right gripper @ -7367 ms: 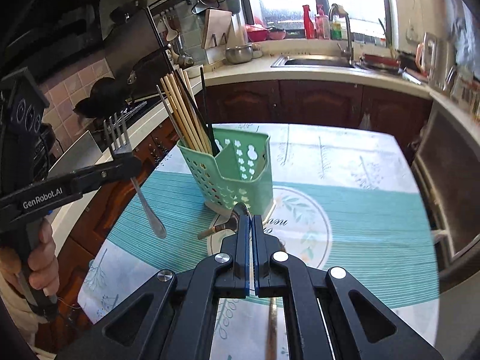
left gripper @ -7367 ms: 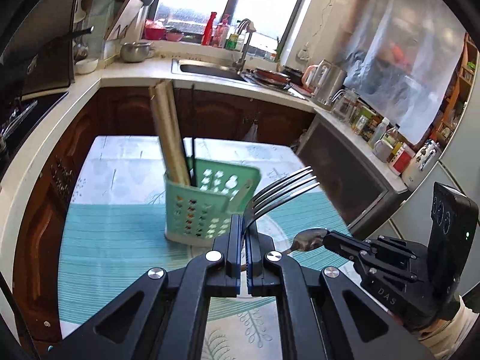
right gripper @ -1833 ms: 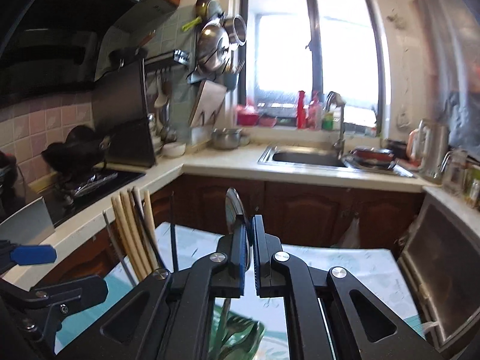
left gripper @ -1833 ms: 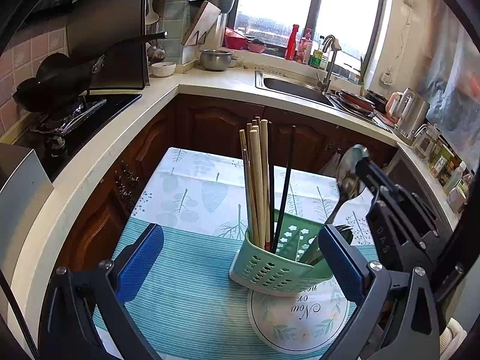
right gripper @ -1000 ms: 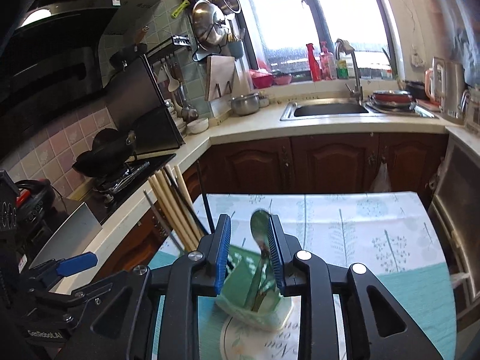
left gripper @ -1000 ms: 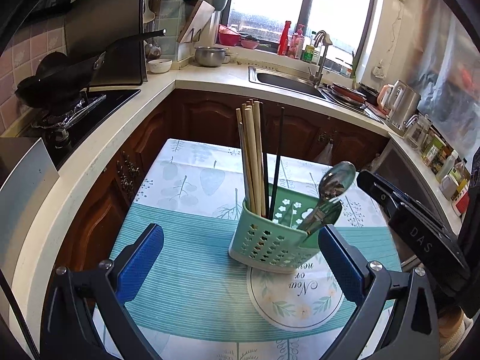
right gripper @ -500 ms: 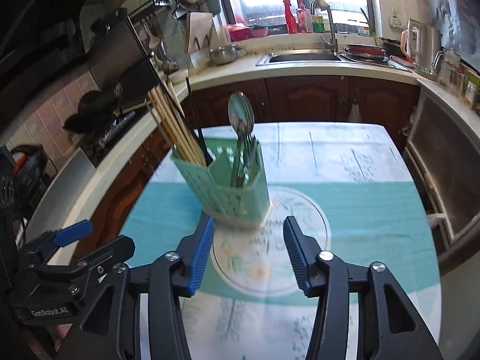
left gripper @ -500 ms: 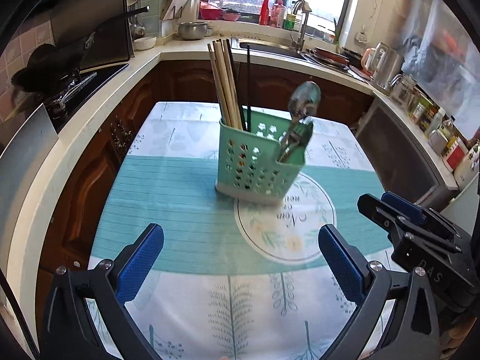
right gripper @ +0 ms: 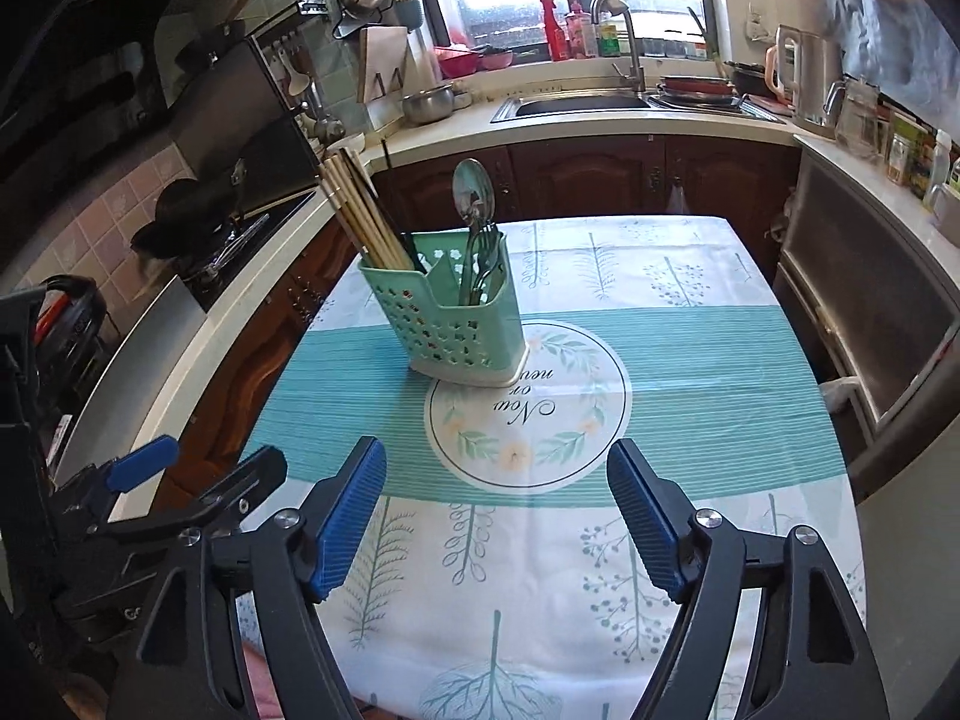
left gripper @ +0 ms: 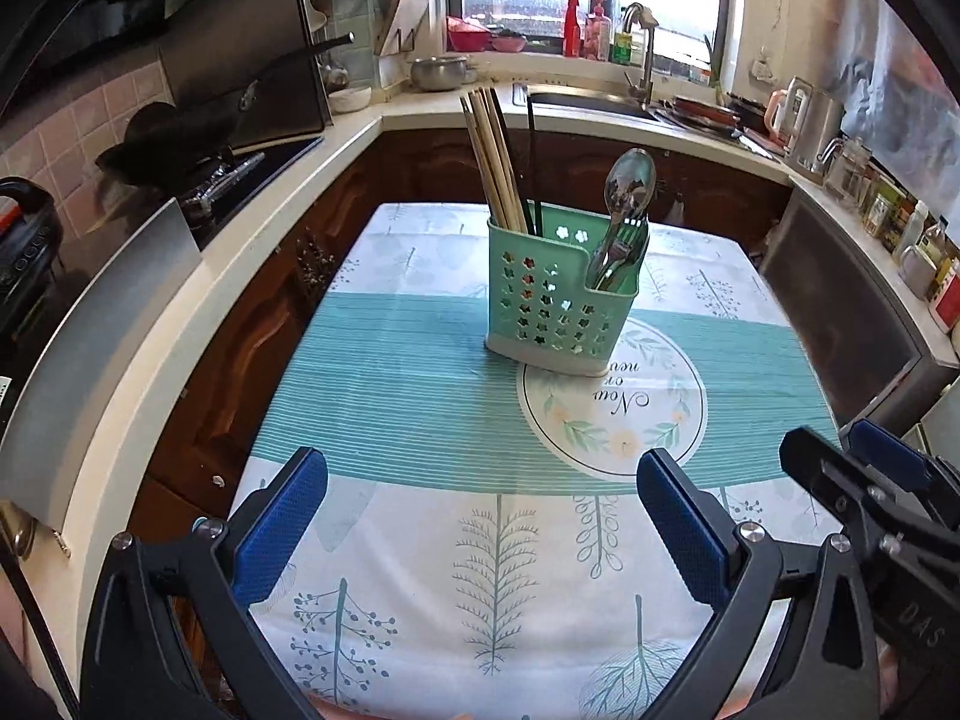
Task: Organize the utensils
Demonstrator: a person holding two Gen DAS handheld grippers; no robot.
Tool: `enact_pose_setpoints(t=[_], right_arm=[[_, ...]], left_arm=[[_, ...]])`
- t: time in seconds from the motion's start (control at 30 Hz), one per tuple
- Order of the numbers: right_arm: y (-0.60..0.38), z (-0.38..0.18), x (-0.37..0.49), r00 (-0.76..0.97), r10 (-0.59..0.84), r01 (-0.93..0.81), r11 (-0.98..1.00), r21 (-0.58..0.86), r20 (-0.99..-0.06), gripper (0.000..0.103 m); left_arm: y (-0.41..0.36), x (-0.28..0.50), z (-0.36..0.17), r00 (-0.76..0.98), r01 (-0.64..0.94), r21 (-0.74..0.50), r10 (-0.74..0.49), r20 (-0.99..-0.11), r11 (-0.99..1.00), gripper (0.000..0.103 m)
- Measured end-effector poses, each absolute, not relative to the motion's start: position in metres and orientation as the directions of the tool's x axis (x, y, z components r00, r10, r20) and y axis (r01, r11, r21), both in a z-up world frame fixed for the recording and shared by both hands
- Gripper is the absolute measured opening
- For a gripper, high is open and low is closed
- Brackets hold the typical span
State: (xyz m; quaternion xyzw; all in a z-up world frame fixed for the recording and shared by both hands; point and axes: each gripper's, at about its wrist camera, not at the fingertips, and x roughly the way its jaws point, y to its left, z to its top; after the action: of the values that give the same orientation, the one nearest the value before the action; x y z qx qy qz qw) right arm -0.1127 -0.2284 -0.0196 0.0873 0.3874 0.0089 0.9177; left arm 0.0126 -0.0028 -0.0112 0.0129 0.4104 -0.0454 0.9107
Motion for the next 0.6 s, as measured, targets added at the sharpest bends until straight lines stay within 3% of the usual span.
enact_pose_setpoints(t=[0.6], right_arm=[[-0.229, 0.024, -0.139, 0.745, 0.053, 0.054, 0.989, 0.14, -0.665, 0.082]], left_arm=[[-0.001, 0.0, 0.004, 0.696, 0.083, -0.003, -0.06, -0.716, 0.997, 0.102]])
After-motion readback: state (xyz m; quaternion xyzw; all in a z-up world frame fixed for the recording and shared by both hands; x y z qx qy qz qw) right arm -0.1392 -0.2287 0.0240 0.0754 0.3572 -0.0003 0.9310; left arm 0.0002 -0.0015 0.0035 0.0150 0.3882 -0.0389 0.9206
